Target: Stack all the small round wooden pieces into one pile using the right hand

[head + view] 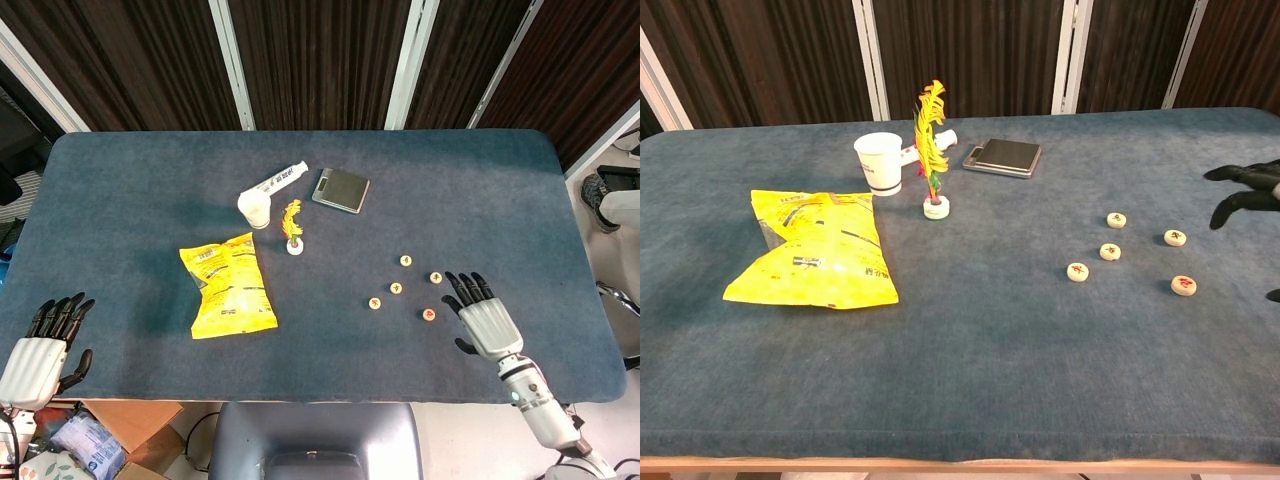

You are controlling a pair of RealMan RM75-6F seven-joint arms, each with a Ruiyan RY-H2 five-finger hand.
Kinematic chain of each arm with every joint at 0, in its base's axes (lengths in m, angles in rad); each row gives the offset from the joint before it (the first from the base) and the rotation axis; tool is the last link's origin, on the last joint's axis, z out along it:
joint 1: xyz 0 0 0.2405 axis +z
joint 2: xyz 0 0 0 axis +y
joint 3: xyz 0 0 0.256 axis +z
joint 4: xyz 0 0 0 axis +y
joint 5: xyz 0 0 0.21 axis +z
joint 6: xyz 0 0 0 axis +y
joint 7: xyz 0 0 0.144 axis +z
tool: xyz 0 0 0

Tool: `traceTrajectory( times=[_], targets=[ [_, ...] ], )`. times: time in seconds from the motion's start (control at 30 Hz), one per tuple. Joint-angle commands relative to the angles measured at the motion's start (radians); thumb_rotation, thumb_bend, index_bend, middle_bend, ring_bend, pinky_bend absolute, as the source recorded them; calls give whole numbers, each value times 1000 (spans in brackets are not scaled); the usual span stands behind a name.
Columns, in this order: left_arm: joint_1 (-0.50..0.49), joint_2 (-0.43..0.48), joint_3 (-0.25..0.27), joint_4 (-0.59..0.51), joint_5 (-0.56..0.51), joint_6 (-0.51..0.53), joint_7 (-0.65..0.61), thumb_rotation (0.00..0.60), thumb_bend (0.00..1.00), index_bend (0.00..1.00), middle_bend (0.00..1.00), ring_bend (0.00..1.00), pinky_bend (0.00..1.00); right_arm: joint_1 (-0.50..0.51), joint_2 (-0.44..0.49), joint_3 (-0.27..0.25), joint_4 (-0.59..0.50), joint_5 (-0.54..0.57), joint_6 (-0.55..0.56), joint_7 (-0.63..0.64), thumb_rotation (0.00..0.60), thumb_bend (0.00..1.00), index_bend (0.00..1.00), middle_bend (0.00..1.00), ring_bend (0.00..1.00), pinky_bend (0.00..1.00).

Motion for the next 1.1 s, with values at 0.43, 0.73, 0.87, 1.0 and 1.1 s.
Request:
traceTrajectory(
  times=[0.43, 0.73, 0.87, 1.0, 1.1],
  targets=[
    [3, 2, 1, -3, -1, 4, 1, 600, 504, 0, 14, 0, 32, 104, -139, 25, 196, 76, -128, 4, 600, 430, 558, 0, 0, 0],
    [4, 5, 0, -4, -2, 8, -4, 600, 504, 0, 14, 0, 32, 125, -156, 22, 216, 97, -152, -4, 600, 433, 558, 0, 0, 0],
    [4, 4, 2, -3, -2, 7, -2, 600, 503, 0, 14, 0, 32, 132, -162, 20, 218, 115, -161, -14, 600, 433, 558, 0, 0, 0],
    [4, 3, 1, -2, -2, 7, 0, 600, 503, 0, 14, 0, 32, 142, -170, 18, 225, 125, -170, -22, 600, 433, 559, 0, 0, 0],
    [2, 2, 0, -1, -4, 5, 1, 600, 504, 0, 14, 0, 32, 147, -172, 15, 226, 131, -174, -24, 600, 445, 560, 0, 0, 0]
  ],
)
